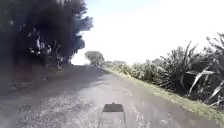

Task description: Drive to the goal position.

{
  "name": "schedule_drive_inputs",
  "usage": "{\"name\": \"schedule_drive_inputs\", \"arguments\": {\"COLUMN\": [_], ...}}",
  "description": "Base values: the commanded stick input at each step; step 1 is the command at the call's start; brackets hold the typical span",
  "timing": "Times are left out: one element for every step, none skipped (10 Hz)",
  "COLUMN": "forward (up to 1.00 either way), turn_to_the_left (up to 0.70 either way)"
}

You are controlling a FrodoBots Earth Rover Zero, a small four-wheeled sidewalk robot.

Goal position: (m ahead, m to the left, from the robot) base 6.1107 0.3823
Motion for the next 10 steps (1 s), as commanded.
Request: {"name": "schedule_drive_inputs", "arguments": {"forward": [1.00, 1.00, 1.00, 1.00, 1.00, 1.00, 1.00, 1.00, 1.00, 1.00], "turn_to_the_left": [0.27, 0.21, 0.02, 0.00, 0.00, 0.00, 0.00, 0.00, 0.00, 0.00]}}
